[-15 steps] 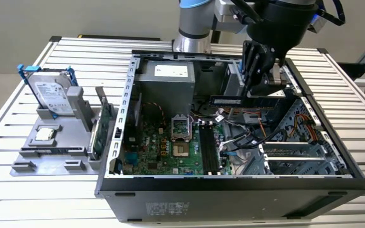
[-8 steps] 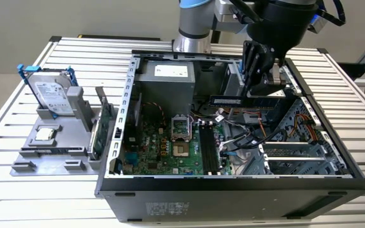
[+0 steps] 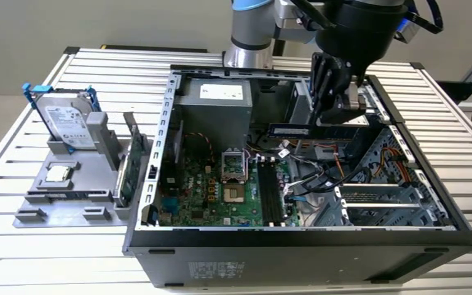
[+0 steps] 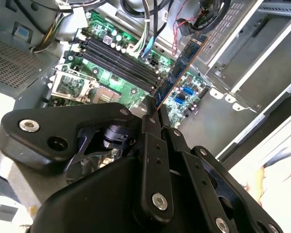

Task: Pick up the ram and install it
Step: 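Insert the ram into the slot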

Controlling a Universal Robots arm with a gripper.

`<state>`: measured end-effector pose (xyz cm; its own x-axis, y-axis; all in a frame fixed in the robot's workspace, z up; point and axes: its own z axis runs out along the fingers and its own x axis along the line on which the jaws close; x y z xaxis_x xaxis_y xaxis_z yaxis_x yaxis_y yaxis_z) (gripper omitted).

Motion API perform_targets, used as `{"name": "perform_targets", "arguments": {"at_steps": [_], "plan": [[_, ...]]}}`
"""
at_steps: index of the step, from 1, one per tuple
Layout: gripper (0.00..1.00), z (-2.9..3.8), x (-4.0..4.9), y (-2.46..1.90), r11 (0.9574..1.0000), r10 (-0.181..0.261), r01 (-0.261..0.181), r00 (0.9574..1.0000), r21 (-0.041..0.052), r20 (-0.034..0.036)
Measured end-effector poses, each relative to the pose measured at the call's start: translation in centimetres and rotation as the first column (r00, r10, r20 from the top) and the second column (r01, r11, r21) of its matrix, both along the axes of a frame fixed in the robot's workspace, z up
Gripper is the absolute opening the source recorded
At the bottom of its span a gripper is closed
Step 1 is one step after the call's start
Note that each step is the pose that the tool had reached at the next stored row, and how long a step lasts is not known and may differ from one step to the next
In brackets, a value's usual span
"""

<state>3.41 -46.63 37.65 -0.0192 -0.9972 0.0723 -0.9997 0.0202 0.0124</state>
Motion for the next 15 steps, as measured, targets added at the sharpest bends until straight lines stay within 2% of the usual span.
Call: {"name": "perform_targets", "arguments": {"at_steps": [15], "plan": [[0.00, -0.01, -0.01, 0.00, 1.0000, -0.008, 0.008, 1.0000, -0.0008, 0.0000]]}}
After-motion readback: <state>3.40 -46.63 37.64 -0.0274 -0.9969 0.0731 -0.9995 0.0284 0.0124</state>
